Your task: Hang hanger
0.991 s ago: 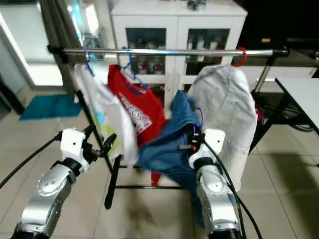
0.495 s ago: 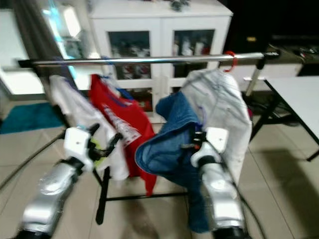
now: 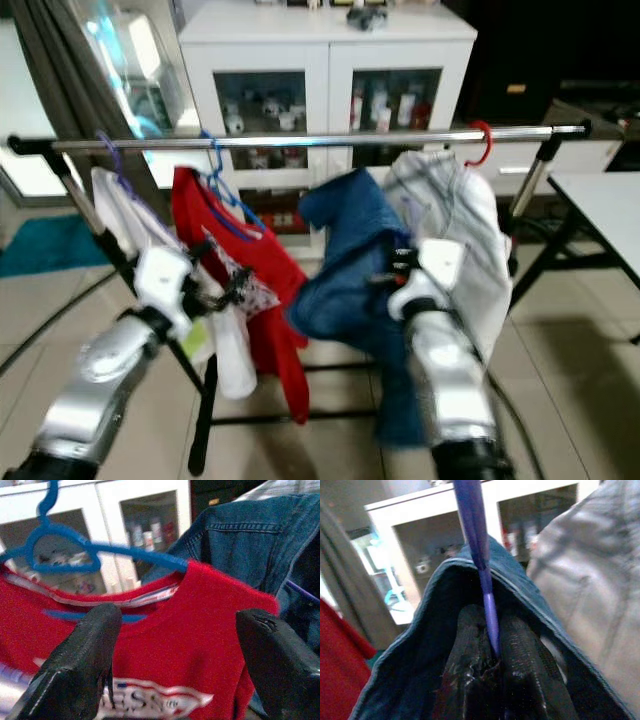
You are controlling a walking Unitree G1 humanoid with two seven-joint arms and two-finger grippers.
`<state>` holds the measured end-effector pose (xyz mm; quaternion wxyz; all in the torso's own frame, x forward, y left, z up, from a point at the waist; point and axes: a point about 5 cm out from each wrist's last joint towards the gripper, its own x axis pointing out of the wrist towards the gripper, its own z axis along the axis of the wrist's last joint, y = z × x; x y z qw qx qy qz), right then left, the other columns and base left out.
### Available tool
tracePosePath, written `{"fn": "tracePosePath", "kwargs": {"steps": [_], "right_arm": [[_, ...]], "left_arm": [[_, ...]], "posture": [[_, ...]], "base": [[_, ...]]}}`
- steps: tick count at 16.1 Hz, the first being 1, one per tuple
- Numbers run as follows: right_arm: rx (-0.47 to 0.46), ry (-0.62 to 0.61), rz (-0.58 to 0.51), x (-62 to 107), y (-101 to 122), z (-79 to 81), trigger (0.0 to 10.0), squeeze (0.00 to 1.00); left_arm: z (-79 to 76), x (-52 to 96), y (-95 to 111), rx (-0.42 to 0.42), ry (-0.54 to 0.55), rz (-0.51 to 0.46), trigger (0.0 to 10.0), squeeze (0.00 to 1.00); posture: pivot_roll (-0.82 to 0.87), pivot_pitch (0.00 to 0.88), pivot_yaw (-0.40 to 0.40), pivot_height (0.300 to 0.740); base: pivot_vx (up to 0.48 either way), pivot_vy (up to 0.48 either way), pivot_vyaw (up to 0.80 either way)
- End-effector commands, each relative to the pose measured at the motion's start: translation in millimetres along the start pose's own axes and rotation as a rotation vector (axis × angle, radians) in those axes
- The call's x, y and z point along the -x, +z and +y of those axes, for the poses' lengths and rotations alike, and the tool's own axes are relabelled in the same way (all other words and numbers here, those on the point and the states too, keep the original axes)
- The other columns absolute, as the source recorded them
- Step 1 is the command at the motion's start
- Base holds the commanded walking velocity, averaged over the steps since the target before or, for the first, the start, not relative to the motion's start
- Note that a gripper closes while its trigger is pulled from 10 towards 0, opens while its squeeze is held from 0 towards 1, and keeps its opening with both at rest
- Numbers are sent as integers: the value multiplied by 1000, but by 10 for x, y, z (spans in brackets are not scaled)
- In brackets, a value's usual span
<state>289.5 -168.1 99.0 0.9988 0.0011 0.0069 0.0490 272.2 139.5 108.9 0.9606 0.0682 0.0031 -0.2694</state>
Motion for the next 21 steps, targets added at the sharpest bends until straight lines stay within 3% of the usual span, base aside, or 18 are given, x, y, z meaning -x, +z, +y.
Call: {"fn": "tracePosePath", "kwargs": {"steps": [1, 5, 7, 10, 11, 12, 14, 19, 21], "right_arm": [[-16, 40, -114, -74, 292, 90, 10000, 0], [-33, 66, -209, -101, 524, 128, 10000, 0], [-43, 72, -238, -143, 618, 142, 10000, 0], [-27, 76, -170, -324, 655, 198, 10000, 0], [-15, 72, -104, -430, 630, 217, 10000, 0], [-15, 72, -104, -430, 630, 217, 10000, 0], [-28, 9, -46, -660, 659, 162, 10000, 0], [-40, -32, 35, -1092, 876, 104, 10000, 0], [-19, -25, 89, -1129, 840, 123, 10000, 0]], "left_arm": [[105, 33, 51, -23, 19, 6, 10000, 0], [162, -5, 235, 76, -21, -94, 10000, 0], [138, -61, 393, 40, -186, -107, 10000, 0], [40, -125, 525, 38, -344, -92, 10000, 0], [2, -151, 552, 44, -394, -93, 10000, 0], [2, -151, 552, 44, -394, -93, 10000, 0], [-37, -186, 601, 39, -482, -87, 10000, 0], [-39, -175, 650, 39, -513, -75, 10000, 0], [-40, -161, 647, 40, -516, -70, 10000, 0]], "posture": [[-119, 0, 23, 740], [-121, 0, 15, 740], [-121, 0, 13, 740], [-119, 0, 11, 740], [-119, 0, 10, 740], [-119, 0, 10, 740], [-119, 0, 12, 740], [-99, 0, 1, 740], [-89, 0, -5, 740]], "base": [[319, 0, 0], [0, 0, 0], [0, 0, 0], [0, 0, 0], [0, 0, 0], [0, 0, 0], [0, 0, 0], [0, 0, 0], [0, 0, 0]]}}
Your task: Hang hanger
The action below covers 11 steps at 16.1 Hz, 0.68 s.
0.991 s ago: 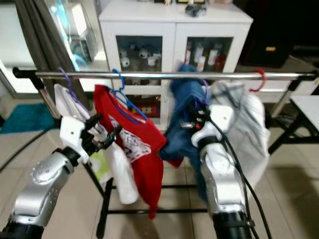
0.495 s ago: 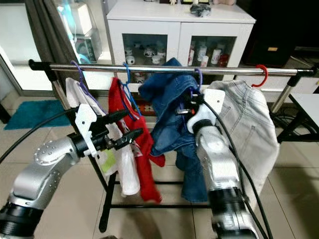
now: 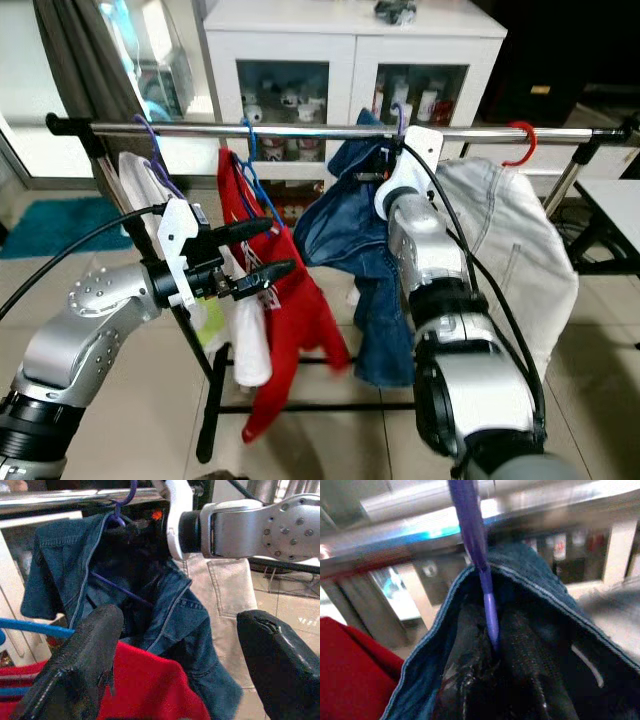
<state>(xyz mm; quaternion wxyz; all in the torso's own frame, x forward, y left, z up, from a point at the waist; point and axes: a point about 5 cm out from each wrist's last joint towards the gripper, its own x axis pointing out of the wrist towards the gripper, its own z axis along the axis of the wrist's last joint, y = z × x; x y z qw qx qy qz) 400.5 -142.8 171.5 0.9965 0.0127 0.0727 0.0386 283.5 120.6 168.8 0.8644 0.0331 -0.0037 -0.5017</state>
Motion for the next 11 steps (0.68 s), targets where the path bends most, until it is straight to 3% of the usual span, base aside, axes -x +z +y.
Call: {"fn": "tracePosePath", "kwargs": {"steps": [1, 4, 6, 7, 8, 11], "right_arm": [[38, -1, 50, -30, -6, -1, 10000, 0], [73, 13, 213, -13, -301, 7, 10000, 0], [57, 14, 256, 11, -403, -18, 10000, 0], [40, 10, 267, 21, -438, -42, 10000, 447], [32, 6, 269, 26, -451, -60, 10000, 1000], [18, 26, 197, 30, -381, -110, 10000, 1000]], "left_arm": [[-26, 12, 32, -8, -20, 4, 10000, 0], [-51, 46, 28, 5, -39, 21, 10000, 0], [-57, 44, 26, 8, -40, 23, 10000, 0], [-56, 38, 25, 9, -40, 23, 10000, 0], [-53, 32, 26, 8, -38, 24, 10000, 0], [6, 17, 23, -1, 8, 19, 10000, 0]], "posture": [[-83, 0, -11, 740], [-75, 0, -20, 740], [-78, 0, -19, 740], [-80, 0, -15, 740], [-81, 0, -13, 740], [-86, 0, 1, 740]], "base": [[0, 0, 0], [0, 0, 0], [0, 0, 0], [0, 0, 0], [0, 0, 0], [0, 0, 0]]}}
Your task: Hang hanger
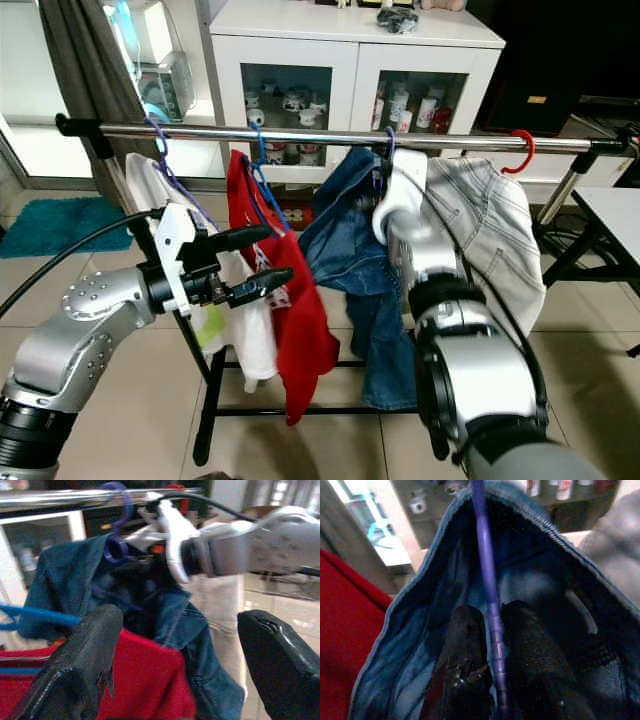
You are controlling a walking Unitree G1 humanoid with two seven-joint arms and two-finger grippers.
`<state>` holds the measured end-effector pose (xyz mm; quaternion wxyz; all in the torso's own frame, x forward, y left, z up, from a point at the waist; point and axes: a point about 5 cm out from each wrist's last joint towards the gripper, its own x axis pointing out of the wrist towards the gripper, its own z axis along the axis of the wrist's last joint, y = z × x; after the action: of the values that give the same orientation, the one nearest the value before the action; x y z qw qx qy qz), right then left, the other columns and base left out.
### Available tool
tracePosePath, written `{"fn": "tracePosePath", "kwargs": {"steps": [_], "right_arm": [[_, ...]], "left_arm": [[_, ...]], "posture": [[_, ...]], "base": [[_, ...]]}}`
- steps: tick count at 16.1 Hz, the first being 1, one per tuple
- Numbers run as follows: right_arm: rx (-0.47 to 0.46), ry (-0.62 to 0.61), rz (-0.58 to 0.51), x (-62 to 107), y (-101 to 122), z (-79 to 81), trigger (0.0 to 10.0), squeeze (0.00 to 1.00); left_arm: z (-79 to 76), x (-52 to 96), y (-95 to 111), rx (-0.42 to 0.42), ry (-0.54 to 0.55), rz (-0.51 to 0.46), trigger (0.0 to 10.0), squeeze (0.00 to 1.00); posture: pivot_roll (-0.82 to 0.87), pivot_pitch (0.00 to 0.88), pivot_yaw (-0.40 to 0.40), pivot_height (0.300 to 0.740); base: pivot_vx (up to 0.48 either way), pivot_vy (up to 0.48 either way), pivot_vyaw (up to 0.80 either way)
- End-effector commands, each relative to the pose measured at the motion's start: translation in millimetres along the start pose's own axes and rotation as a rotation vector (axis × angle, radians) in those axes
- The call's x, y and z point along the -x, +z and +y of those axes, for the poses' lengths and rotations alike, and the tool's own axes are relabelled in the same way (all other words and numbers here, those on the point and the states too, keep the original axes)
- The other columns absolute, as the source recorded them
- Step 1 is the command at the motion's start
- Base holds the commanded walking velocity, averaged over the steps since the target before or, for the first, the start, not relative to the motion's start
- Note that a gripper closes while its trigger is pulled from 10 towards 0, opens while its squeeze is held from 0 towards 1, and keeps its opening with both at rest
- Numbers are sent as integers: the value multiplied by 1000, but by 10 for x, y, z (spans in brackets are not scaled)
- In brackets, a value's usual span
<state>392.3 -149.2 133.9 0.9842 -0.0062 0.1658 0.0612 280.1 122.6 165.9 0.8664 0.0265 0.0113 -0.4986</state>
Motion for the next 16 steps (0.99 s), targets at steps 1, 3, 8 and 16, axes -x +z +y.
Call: {"fn": "tracePosePath", "kwargs": {"steps": [1, 3, 8, 16], "right_arm": [[34, 37, -46, 25, 79, -20, 10000, 1000], [46, 105, -100, 146, 147, -28, 10000, 1000], [54, 197, -236, 713, 245, -62, 10000, 1000], [71, 98, -237, 1508, -368, 104, 10000, 0]], "left_arm": [[75, 0, 42, -30, 45, -1, 10000, 0], [137, 35, -26, -43, 110, 39, 10000, 0], [174, 122, -160, -46, 277, 72, 10000, 0], [8, 182, -412, 32, 543, 27, 10000, 0]], "posture": [[-87, 0, 6, 740], [-85, 0, 14, 740], [-105, 0, 52, 740], [-140, 0, 58, 740]], "base": [[0, 0, 0], [0, 0, 0], [0, 0, 0], [0, 0, 0]]}}
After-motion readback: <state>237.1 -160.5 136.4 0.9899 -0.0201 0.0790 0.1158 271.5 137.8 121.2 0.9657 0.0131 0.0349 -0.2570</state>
